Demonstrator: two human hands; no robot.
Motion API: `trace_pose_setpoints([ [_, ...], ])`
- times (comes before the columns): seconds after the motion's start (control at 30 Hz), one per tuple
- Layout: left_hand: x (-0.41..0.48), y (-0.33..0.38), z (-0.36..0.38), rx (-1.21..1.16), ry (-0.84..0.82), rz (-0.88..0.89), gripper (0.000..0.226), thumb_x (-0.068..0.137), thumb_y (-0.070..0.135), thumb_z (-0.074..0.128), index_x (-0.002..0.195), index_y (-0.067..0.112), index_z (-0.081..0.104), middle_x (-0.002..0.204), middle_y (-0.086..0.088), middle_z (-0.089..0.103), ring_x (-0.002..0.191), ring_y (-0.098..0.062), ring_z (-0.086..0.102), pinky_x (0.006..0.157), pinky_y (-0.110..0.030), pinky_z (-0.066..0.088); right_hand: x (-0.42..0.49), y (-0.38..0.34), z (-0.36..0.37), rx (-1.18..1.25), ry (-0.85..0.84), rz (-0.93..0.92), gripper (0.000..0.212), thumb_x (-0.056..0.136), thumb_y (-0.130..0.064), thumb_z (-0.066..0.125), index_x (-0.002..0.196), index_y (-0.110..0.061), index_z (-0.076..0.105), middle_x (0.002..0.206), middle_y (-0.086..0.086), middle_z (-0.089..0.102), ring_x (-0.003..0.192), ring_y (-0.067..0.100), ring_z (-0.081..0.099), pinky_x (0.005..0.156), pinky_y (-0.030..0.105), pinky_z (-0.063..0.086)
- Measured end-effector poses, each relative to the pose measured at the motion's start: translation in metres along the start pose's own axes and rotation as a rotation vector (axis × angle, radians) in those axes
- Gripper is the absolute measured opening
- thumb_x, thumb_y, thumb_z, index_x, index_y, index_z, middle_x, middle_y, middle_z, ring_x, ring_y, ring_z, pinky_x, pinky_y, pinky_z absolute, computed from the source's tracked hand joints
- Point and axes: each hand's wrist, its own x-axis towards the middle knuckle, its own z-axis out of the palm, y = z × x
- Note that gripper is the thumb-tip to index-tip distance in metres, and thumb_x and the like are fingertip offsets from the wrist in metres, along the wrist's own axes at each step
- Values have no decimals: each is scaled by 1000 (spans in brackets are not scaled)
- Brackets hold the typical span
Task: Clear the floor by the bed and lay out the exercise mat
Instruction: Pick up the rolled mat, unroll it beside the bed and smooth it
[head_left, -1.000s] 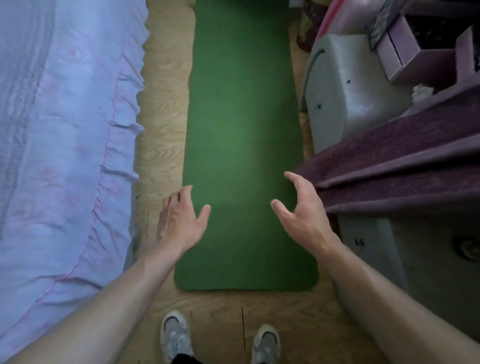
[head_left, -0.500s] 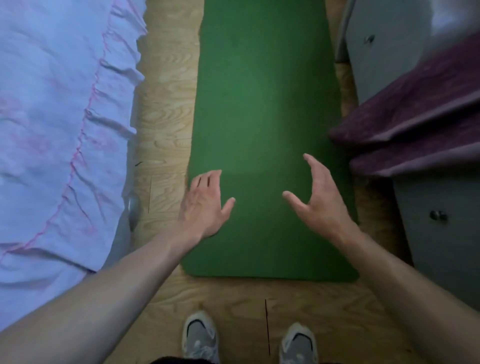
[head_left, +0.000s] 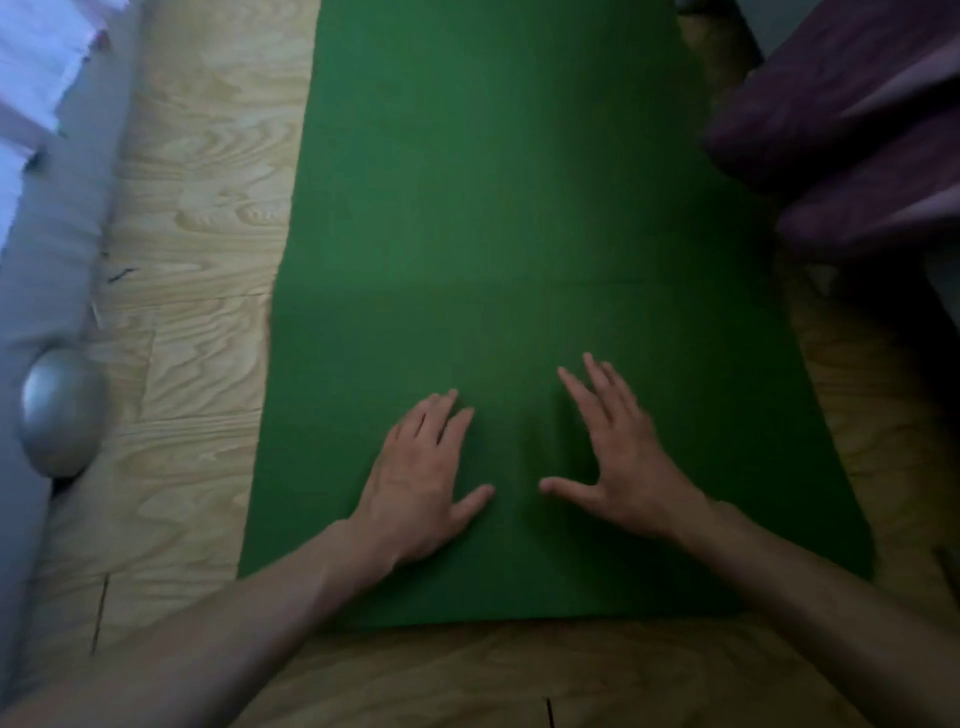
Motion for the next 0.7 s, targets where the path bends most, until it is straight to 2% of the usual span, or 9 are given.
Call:
trace_pose_setpoints([
  [0.1, -18, 3, 23, 61, 38, 29, 86, 90, 66, 39, 157, 20, 13, 167, -7, -1, 153, -24, -2, 125, -43, 5, -19, 3, 31, -110, -63, -54, 119, 78, -77, 59, 150, -38, -29, 158, 0, -43, 147, 21, -37, 124, 45, -14],
  [0.23, -37, 8, 33, 75, 37, 23, 85, 91, 67, 32, 157, 20, 8, 167, -7, -5, 153, -24, -6, 124, -45, 1, -39, 3, 50, -168, -50, -76, 106, 82, -80, 42, 158, -34, -15, 162, 4, -35, 150, 23, -33, 126, 51, -7],
  [0.37, -58, 14, 32, 100, -22, 103, 92, 86, 74, 34, 157, 20, 12, 167, -8, 0, 153, -26, -1, 124, -47, 4, -59, -2, 47, -244, -153, -144, 112, 80, -82, 49, 158, -32, -14, 164, 3, -32, 149, 23, -34, 125, 50, -10],
  [0.47, -72, 13, 28, 139, -61, 217, 97, 80, 81, 35, 154, 19, 26, 165, -11, 17, 152, -31, 13, 123, -52, 13, -71, -5, 45, -335, -253, -241, 126, 71, -86, 54, 157, -31, -20, 160, 3, -38, 147, 26, -38, 123, 49, -16],
  [0.53, -77, 11, 24, 179, -101, 276, 97, 78, 81, 39, 152, 18, 33, 162, -12, 24, 150, -34, 19, 120, -57, 19, -73, -7, 45, -396, -281, -264, 124, 75, -78, 59, 157, -30, -21, 159, 5, -39, 147, 29, -37, 123, 51, -15],
  [0.57, -79, 9, 22, 204, -126, 301, 93, 81, 76, 44, 152, 18, 31, 162, -12, 23, 150, -35, 18, 120, -58, 19, -73, -9, 44, -423, -292, -260, 117, 82, -68, 61, 157, -29, -21, 161, 6, -37, 148, 30, -35, 124, 53, -12],
  [0.63, -80, 5, 18, 234, -180, 337, 80, 89, 56, 54, 154, 18, 25, 164, -12, 19, 151, -35, 13, 120, -57, 18, -72, -14, 40, -473, -323, -254, 101, 94, -46, 59, 157, -28, -18, 164, 7, -30, 151, 33, -29, 125, 56, -6],
  [0.7, -78, 4, 12, 237, -223, 359, 71, 95, 38, 52, 155, 17, 21, 165, -11, 17, 152, -34, 11, 121, -54, 18, -71, -18, 35, -484, -370, -258, 87, 101, -34, 51, 159, -27, -14, 167, 7, -24, 152, 35, -24, 125, 57, -4],
])
